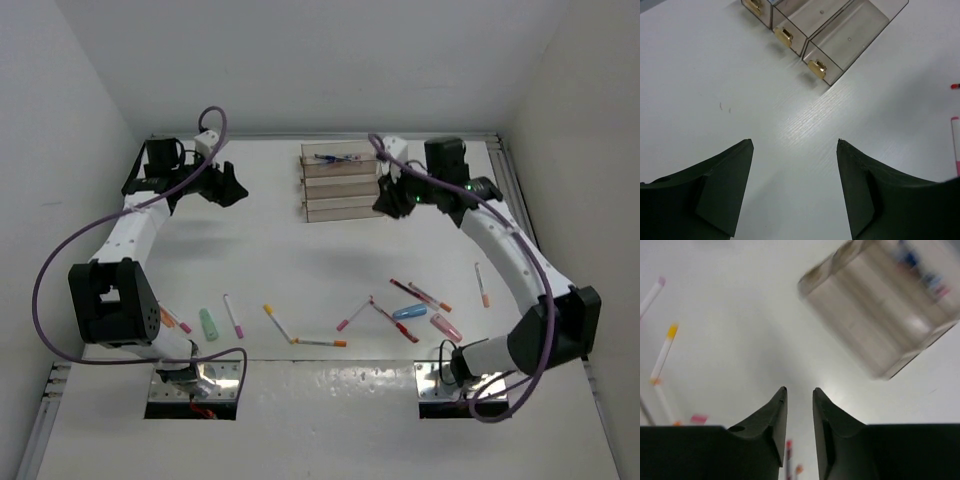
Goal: Sort the stationery into containers
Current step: Pick up the pen from the center of the board.
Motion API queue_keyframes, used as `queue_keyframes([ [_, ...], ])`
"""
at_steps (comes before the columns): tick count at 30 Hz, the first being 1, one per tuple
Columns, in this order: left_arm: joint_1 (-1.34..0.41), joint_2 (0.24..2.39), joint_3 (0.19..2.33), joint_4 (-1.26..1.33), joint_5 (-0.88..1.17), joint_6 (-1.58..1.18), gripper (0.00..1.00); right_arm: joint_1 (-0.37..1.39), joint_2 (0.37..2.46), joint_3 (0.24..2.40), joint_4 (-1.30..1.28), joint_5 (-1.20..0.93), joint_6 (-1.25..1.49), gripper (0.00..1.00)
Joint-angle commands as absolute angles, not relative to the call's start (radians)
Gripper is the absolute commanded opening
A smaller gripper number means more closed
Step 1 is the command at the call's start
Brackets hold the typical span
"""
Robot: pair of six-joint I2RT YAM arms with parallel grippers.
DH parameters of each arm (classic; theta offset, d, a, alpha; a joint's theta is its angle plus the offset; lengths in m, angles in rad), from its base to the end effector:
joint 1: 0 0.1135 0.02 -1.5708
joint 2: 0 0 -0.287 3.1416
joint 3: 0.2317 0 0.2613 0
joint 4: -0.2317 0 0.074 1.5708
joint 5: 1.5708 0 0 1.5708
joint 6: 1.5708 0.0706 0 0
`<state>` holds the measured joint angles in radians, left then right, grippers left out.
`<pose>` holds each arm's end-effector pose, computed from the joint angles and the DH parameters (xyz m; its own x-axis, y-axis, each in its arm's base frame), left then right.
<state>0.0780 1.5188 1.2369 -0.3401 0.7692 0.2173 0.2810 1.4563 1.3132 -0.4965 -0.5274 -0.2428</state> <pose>0.3701 -0.0203 0.3143 -0.4578 0.1196 -0.8810 0.6209 0.7522 -0.2205 0.3320 0.1328 0.3412 -0.4058 -0.3333 -0.8510 -0.7471 0.6574 0.0987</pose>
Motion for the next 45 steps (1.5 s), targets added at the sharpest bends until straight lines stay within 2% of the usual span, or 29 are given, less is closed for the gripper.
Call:
queue_keyframes([
  [1,0.071,1.485,1.221,-0.354,0.767,0.307,0.73,0.347,1.39,1.091,-0.79,-0.491,-0.337,0.25],
  [6,0.072,1.517,1.221,-0.357,0.762,0.258,0.73,0.428,1.244,0.829,-0.723,-0.398,-0.37,0.25],
  [9,0.072,1.531,1.223,-0.357,0.773,0.247,0.73,0.474,1.227,0.779,-0.722,-0.371,-0.358,0.25],
  [15,0.072,1.548,1.221,-0.357,0.778,0.252,0.72,0.554,1.305,0.749,-0.732,-0.293,-0.285,0.23],
  [23,0.083,1.56,1.197,-0.339,0.775,0.226,0.71,0.595,1.364,0.692,-0.575,-0.167,-0.218,0.23],
  [45,0.202,1.546,1.071,-0.282,0.801,0.216,0.7,0.638,1.509,0.762,-0.575,-0.19,-0.164,0.23],
])
